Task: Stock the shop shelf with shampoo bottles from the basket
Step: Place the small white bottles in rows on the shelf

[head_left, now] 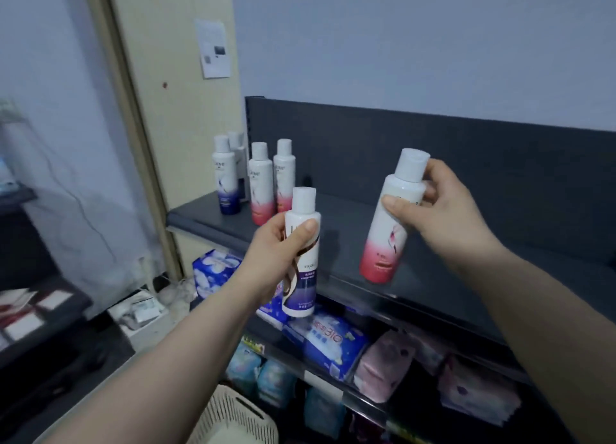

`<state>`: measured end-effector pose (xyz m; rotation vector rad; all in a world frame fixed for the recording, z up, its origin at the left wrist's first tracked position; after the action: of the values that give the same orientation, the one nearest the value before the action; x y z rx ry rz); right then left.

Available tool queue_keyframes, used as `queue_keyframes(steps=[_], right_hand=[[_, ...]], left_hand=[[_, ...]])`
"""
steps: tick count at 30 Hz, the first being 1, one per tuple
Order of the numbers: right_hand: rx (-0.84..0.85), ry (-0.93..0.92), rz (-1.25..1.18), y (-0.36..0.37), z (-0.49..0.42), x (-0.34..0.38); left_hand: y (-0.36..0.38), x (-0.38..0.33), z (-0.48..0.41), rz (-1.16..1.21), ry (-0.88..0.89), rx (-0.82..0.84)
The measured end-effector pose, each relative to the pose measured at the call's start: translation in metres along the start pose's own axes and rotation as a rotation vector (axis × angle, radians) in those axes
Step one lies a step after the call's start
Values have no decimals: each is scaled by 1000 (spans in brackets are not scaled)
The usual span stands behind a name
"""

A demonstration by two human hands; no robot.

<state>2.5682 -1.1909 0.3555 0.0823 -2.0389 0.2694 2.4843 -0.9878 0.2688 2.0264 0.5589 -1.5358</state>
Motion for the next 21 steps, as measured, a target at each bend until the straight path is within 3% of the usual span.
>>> queue_keyframes(steps=[7,11,21], right_hand=[[52,-26,68,65,-83,-31],[57,-26,125,103,-117,-52],[-29,63,104,167,-184,-93]], left_hand=[[-54,-11,-46,-47,26,-237],[-82,-10,-62,-50,-49,-322],[-142,-2,-124,-63,-71,-323]])
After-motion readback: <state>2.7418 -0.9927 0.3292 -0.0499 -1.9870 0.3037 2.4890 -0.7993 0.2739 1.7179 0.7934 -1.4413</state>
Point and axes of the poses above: each hand's wrist, its own z-axis away from the middle knuckle, its own y-axis out of the palm, x = y × z, the point moved 9 cm from there along -z, towards the middle knuckle, and after that the axes turned 12 degrees about -x, right-handed, at the moved point
